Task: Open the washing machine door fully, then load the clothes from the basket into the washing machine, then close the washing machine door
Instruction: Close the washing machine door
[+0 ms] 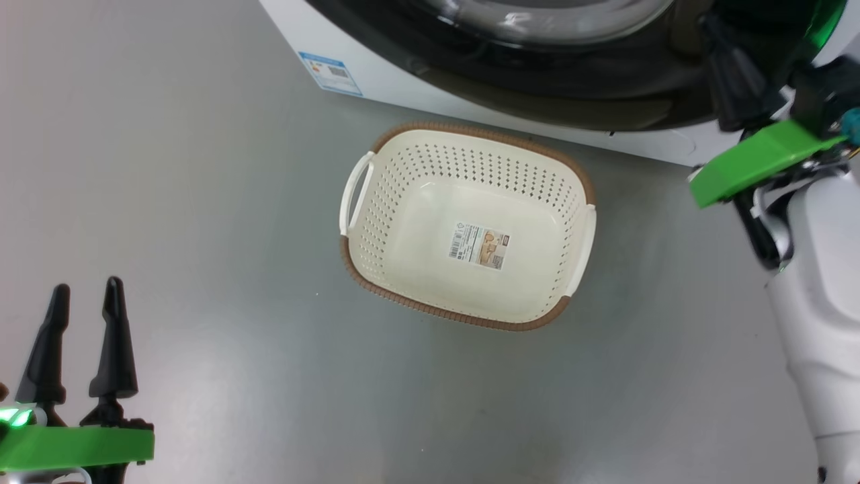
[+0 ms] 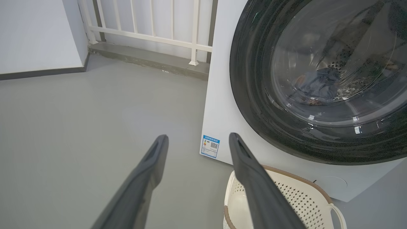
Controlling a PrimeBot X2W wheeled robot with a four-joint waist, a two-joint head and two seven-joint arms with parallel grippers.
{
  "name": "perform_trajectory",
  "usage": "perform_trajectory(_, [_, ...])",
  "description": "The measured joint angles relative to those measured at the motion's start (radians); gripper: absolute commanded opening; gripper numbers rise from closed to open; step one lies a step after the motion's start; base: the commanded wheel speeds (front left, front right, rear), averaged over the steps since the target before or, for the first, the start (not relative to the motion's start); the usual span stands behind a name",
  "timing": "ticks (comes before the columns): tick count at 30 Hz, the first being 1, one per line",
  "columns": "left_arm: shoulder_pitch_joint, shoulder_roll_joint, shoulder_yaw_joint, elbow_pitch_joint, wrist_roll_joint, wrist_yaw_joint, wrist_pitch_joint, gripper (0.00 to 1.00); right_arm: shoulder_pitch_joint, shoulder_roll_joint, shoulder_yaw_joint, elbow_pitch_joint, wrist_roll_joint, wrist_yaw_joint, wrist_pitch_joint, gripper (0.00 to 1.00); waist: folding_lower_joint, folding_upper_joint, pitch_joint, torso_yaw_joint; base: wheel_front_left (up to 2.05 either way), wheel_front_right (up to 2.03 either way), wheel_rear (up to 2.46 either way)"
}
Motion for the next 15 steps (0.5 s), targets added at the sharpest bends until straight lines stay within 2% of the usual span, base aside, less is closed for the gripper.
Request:
perform_trajectory(5, [-0.012, 0.000, -0.001, 0.004, -0.006, 0.000, 0.000, 1.00, -0.054, -0.022, -0.025, 0.011, -0.023, 0.000, 0.023, 0.00, 0.0000, 0.0000, 0.018, 0.012, 0.00, 0.00, 0.00])
perform_trajectory(9, [-0.012, -0.001, -0.003, 0.005, -0.006, 0.000, 0.000, 1.00, -0.094, -0.018, -0.118, 0.018, -0.092, 0.008, 0.040, 0.00, 0.0000, 0.0000, 0.024, 0.018, 0.00, 0.00, 0.00])
perform_trajectory(15, [-0.012, -0.001, -0.003, 0.007, -0.006, 0.000, 0.000, 1.00, -0.097, 0.031, -0.179, 0.002, -0.163, 0.008, 0.060, 0.00, 0.0000, 0.0000, 0.018, 0.016, 0.00, 0.00, 0.00])
